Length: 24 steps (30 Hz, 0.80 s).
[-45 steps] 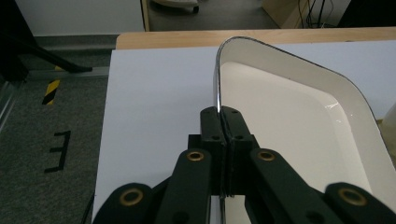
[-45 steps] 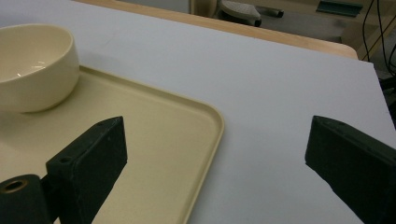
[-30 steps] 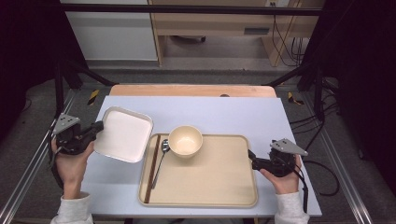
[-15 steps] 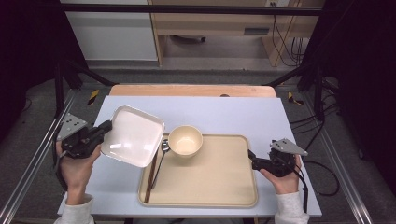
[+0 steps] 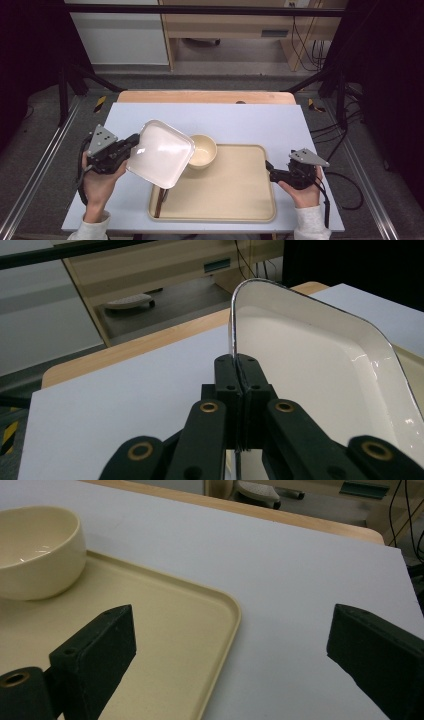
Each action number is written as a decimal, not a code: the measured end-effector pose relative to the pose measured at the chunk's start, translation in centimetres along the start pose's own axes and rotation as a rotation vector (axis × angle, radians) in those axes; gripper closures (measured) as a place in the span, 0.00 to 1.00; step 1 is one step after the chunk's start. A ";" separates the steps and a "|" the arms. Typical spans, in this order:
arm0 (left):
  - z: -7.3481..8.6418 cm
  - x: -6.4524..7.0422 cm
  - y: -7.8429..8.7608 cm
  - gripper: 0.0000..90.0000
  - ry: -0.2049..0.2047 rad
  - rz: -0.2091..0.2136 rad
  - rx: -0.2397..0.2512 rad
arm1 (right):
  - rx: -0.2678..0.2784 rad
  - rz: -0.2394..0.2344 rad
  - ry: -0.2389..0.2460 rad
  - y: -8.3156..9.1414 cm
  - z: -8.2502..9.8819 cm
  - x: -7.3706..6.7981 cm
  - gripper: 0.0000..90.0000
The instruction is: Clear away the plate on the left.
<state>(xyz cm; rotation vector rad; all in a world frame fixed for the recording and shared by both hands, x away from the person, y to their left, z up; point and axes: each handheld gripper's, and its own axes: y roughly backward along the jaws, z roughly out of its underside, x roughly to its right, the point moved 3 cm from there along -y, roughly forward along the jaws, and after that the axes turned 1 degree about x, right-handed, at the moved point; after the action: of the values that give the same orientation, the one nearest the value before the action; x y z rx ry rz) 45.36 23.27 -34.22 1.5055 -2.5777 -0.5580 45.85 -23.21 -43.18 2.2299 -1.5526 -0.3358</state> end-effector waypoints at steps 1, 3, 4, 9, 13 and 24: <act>-0.1 0.4 -0.1 0.99 -0.011 0.006 0.000 | 0.000 0.001 0.000 0.0 0.0 0.0 0.07; -0.1 0.9 -0.2 0.99 -0.023 0.014 -0.002 | -0.002 0.001 -0.002 0.0 0.0 0.0 0.07; -0.2 1.2 -0.2 0.99 -0.027 0.019 0.000 | -0.001 0.000 -0.003 0.0 0.0 0.0 0.07; -0.2 2.3 -0.7 0.99 -0.049 0.039 -0.010 | -0.001 0.001 0.000 0.0 0.0 0.0 0.07; -0.3 3.5 -1.2 0.99 -0.072 0.059 -0.018 | -0.006 0.004 0.000 -0.1 0.1 0.0 0.07; -0.4 7.0 -3.6 0.99 -0.140 0.123 -0.048 | -0.001 0.003 -0.001 0.1 0.0 0.1 0.07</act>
<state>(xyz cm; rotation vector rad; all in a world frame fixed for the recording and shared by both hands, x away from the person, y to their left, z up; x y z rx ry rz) 44.92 15.54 -35.84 1.3264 -2.7161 -0.7296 45.84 -23.36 -43.16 2.2266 -1.5566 -0.3368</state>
